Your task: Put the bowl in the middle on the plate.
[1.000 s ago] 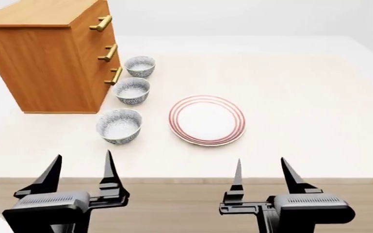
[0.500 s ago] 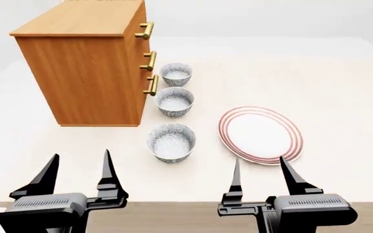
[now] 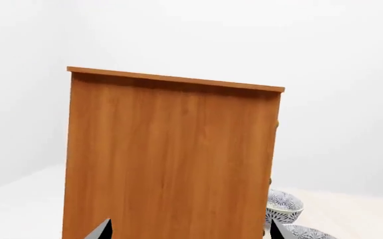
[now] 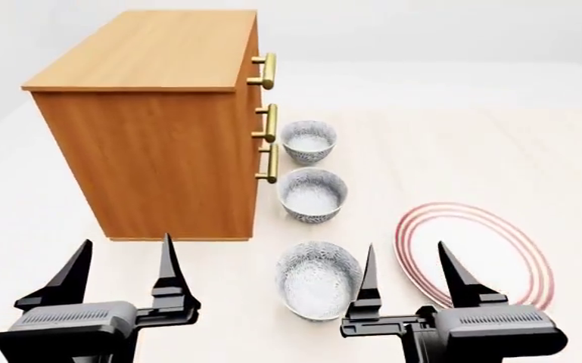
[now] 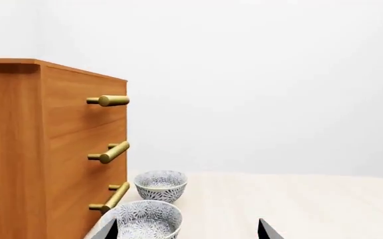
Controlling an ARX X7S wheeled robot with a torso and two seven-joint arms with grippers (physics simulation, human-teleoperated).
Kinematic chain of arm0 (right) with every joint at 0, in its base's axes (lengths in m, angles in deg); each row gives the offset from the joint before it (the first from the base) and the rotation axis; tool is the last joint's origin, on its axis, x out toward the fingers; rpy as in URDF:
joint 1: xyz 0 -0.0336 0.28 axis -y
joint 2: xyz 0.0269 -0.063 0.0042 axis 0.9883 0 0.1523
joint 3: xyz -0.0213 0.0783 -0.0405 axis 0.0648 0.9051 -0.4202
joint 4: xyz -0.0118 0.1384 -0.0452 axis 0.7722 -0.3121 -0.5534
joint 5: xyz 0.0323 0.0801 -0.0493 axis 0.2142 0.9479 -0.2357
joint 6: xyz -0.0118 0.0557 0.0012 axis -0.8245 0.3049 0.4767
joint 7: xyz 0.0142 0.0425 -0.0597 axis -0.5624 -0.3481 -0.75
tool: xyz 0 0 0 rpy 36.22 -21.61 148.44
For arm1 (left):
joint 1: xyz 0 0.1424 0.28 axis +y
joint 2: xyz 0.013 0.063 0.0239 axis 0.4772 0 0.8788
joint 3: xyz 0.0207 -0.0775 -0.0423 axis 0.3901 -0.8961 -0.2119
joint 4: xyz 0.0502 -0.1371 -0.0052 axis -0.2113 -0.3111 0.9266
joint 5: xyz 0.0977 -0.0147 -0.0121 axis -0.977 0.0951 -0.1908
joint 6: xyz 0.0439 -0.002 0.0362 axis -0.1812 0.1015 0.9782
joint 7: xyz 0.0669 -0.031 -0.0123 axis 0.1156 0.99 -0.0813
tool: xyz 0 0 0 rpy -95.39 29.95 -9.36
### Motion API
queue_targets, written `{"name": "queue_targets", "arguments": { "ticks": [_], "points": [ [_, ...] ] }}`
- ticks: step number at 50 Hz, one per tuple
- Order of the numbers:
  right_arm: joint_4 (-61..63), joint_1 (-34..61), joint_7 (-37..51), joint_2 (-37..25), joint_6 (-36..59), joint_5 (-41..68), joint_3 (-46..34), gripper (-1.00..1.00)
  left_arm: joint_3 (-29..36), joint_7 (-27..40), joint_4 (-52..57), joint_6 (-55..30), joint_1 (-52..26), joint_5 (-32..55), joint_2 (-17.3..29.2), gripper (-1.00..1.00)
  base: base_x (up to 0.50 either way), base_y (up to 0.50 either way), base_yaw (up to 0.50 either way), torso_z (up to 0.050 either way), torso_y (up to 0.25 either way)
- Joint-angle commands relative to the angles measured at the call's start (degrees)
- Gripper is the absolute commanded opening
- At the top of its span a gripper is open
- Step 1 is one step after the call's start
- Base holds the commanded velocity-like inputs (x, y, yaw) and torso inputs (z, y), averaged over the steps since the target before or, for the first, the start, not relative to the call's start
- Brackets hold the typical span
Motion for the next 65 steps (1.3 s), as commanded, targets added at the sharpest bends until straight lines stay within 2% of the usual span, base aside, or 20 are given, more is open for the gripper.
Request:
{"name": "queue_targets", "arguments": {
  "ticks": [1,13,25,32,45,58,65],
  "points": [
    [-0.22,-0.02,0.33,-0.49,-1.27,1.15,-0.25,1.0,0.63,0.4,-0.31,0.53,0.09,-0.02,0.55,1.0,0.5,0.0,0.0,0.0,0.0],
    [-0.09,0.1,1.17,-1.17,-1.37,0.07,-1.26,1.0,1.07,0.95,-0.33,0.75,0.11,0.16,1.01,1.0,0.5,0.0,0.0,0.0,0.0],
    [-0.57,0.12,1.56,-1.64,-2.08,0.84,-1.51,1.0,1.48,1.49,-0.51,1.03,0.11,0.27,1.43,1.0,0.0,-0.01,0.0,0.0,0.001],
    [-0.47,-0.09,1.88,-1.86,-3.24,1.06,-1.61,1.0,1.68,1.76,-0.58,1.2,0.1,0.37,1.68,1.0,0.0,-0.49,0.0,0.0,0.0],
    [-0.03,-0.18,1.92,-2.68,-4.14,0.93,-2.56,1.0,1.94,2.29,-0.4,1.32,0.14,0.72,2.18,1.0,0.0,-0.01,0.0,0.0,0.0],
    [0.19,-0.22,2.58,-3.18,-4.05,0.88,-2.84,1.0,1.93,2.94,0.13,1.25,0.23,1.26,2.68,1.0,0.46,0.0,0.0,0.0,0.0],
    [2.46,-1.1,3.27,-3.8,-3.77,0.34,-2.77,1.0,0.3,3.81,0.64,0.91,-0.68,2.39,3.18,1.0,0.0,0.0,0.0,0.0,0.0]
  ]
}}
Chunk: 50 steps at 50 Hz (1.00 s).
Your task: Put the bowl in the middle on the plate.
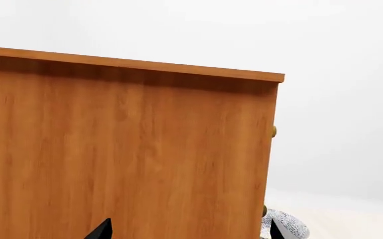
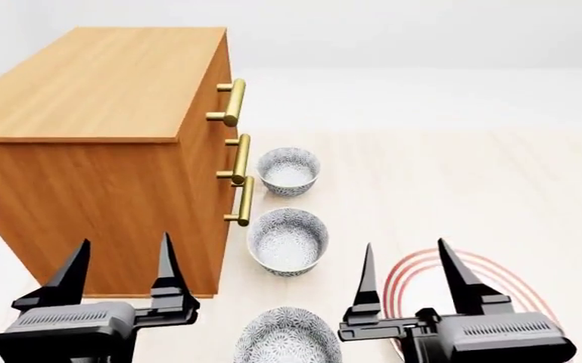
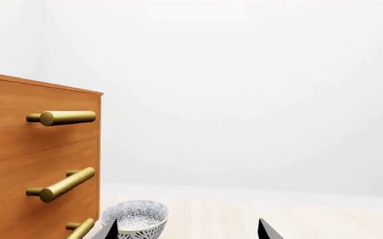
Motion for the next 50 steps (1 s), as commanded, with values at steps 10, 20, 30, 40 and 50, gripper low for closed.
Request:
{"name": "queue_targets", "arguments": {
  "ticks": [10,20,30,40,50],
  "points": [
    [20.2,-7.83,3.86,-3.35,2.52,-7.07,1.23,1.0,-12.35,3.82,13.25,1.79,2.8,11.15,2.98,1.0,0.0,0.0,0.0,0.0,0.0],
    [18.98,-8.49,4.5,-3.81,0.38,-7.06,1.26,1.0,-18.78,1.79,22.32,8.74,11.43,19.71,4.06,1.0,0.0,0.0,0.0,0.0,0.0],
    [19.86,-7.82,4.56,-3.94,2.12,-6.46,1.13,1.0,-17.36,-1.64,22.91,12.98,14.12,19.18,3.35,1.0,0.0,0.0,0.0,0.0,0.0],
    [19.76,-7.51,4.76,-4.11,2.5,-6.39,0.77,1.0,-16.82,-0.82,22.4,13.19,13.6,18.53,3.53,1.0,0.0,0.0,0.0,0.0,-0.21],
    [19.65,-7.41,5.0,-4.33,2.61,-6.21,0.54,1.0,-15.85,-0.89,22.2,13.56,13.83,17.82,3.85,1.0,0.0,0.0,0.0,-0.005,-0.25]
  ]
}}
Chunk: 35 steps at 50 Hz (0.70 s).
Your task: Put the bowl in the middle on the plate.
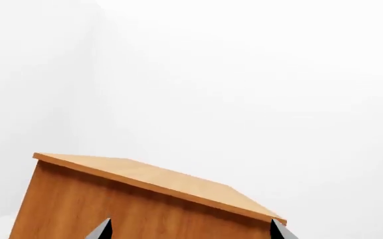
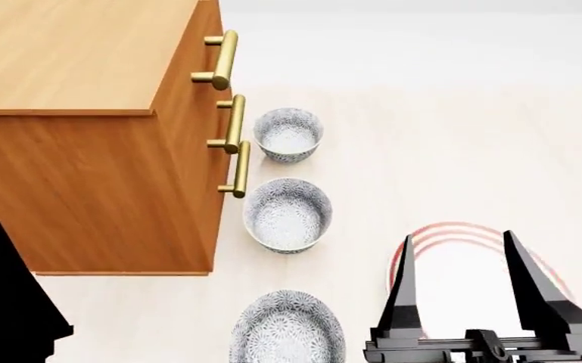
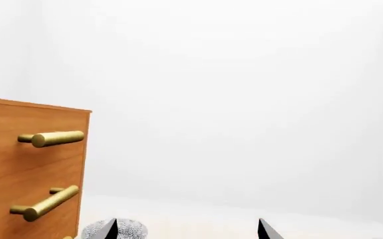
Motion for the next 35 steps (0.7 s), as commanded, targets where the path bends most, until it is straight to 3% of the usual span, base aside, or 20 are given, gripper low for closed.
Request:
{"name": "queue_targets", "arguments": {
  "ticks": [1,30,35],
  "points": [
    [0.24,0.12,0.28,-0.25,0.36,0.1,-0.33,1.0,0.59,-0.13,0.14,0.91,0.57,-0.21,0.33,1.0,0.0,0.0,0.0,-0.007,-0.25],
    [0.44,0.26,0.98,-1.01,0.44,0.11,-0.98,1.0,1.13,1.8,-0.02,1.55,0.83,0.21,1.43,1.0,0.0,0.0,0.0,-0.008,-0.25],
    [0.44,0.4,1.12,-1.06,0.65,0.05,-1.16,1.0,1.31,2.03,-0.04,1.48,1.11,1.1,1.94,1.0,0.0,0.0,0.0,0.0,0.0]
  ]
}}
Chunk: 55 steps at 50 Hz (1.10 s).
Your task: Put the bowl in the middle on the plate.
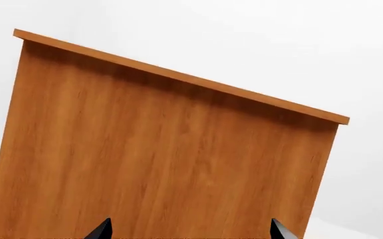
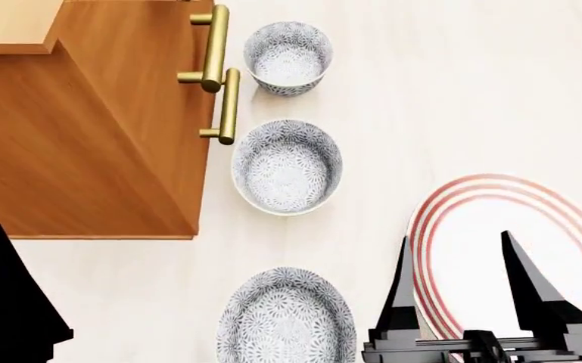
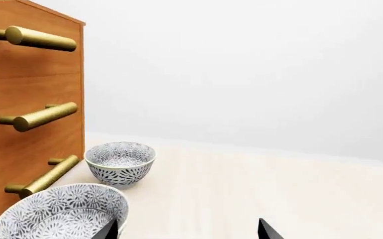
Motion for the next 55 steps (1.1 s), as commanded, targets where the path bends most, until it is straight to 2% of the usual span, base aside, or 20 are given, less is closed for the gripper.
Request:
{"name": "queue_targets", "arguments": {
  "ticks": [1,15,18,19,20,22,24,25,26,29,31,33,36,38,41,46,55],
  "points": [
    [0.17,0.12,0.3,-0.22,0.24,-0.03,-0.27,1.0,0.27,0.65,-0.03,0.31,0.31,0.42,0.44,1.0,0.0,0.0,0.0,0.0,0.0],
    [0.95,0.41,0.79,-0.39,1.18,-0.43,-0.65,1.0,0.82,1.15,-0.58,0.56,-0.02,-0.06,0.87,1.0,0.0,0.0,0.0,0.0,0.0],
    [3.4,1.38,2.5,0.65,6.03,0.58,2.09,1.0,0.75,2.45,-1.16,-0.8,-1.63,-0.25,1.35,1.0,0.0,0.0,0.0,0.0,0.0],
    [1.47,0.91,2.79,1.1,3.8,2.2,2.81,1.0,0.83,2.27,-1.35,-0.46,-1.44,-0.62,1.15,1.0,0.0,0.0,0.0,0.0,0.0],
    [1.68,2.12,1.9,1.0,6.38,6.63,4.24,1.0,0.96,2.14,-1.46,-0.27,-1.34,-1.04,1.02,1.0,0.0,0.0,0.0,0.0,0.0],
    [4.18,4.36,1.93,-0.07,12.88,6.85,4.67,1.0,1.01,2.35,-1.46,-0.48,-1.6,-1.0,1.22,1.0,0.0,0.0,0.0,0.0,0.0],
    [7.5,6.8,-0.93,-1.99,17.2,12.51,5.71,1.0,0.91,2.91,-1.45,-0.93,-1.98,-0.9,1.41,1.0,0.0,0.0,0.0,0.0,0.0],
    [9.36,8.67,0.96,-2.96,20.83,14.06,6.4,1.0,1.05,2.93,-1.62,-0.91,-2.09,-1.09,1.35,1.0,0.0,0.0,0.0,0.0,0.0],
    [9.41,11.47,7.47,-9.17,20.99,19.46,5.31,1.0,1.35,2.94,-1.76,-0.85,-2.17,-1.66,1.12,1.0,0.0,0.0,0.0,0.0,0.0],
    [9.41,25.08,33.25,-33.5,16.1,38.3,-9.89,1.0,1.75,2.89,-1.98,-0.73,-2.24,-2.4,0.97,1.0,0.0,0.0,0.0,0.0,0.0],
    [9.42,38.18,41.72,-42.87,9.16,50.23,-21.46,1.0,1.79,3.06,-2.02,-0.88,-2.36,-2.44,1.09,1.0,0.0,0.0,0.0,0.0,0.0],
    [9.41,49.51,46.64,-47.6,4.44,52.75,-33.3,1.0,1.84,3.16,-2.01,-0.95,-2.4,-2.36,1.21,1.0,0.0,0.0,0.0,0.0,0.0],
    [9.41,62.93,49.53,-50.89,1.23,57.38,-44.07,1.0,1.94,3.25,-2.02,-0.94,-2.37,-2.42,1.31,1.0,0.0,0.0,0.0,0.0,0.0],
    [9.39,67.55,48.54,-51.59,-1.86,61.64,-46.53,1.0,1.99,3.38,-2.01,-0.99,-2.4,-2.66,1.36,1.0,0.0,0.0,0.0,0.0,0.0],
    [9.31,73.16,46.13,-52.86,-3.05,70.45,-46.44,1.0,2.2,3.49,-2.06,-1.02,-2.44,-2.9,1.39,1.0,0.0,0.0,0.0,0.0,0.0],
    [7.35,81.28,44.47,-52.39,2.42,81.65,-45.44,1.0,2.46,3.55,-2.22,-0.93,-2.45,-3.35,1.45,1.0,0.0,0.0,0.0,0.0,0.0],
    [1.99,84.69,41.14,-50.62,4.45,88.69,-45.16,1.0,2.62,3.86,-2.34,-0.88,-2.48,-3.36,1.76,1.0,0.0,0.0,0.0,0.0,0.0]
  ]
}}
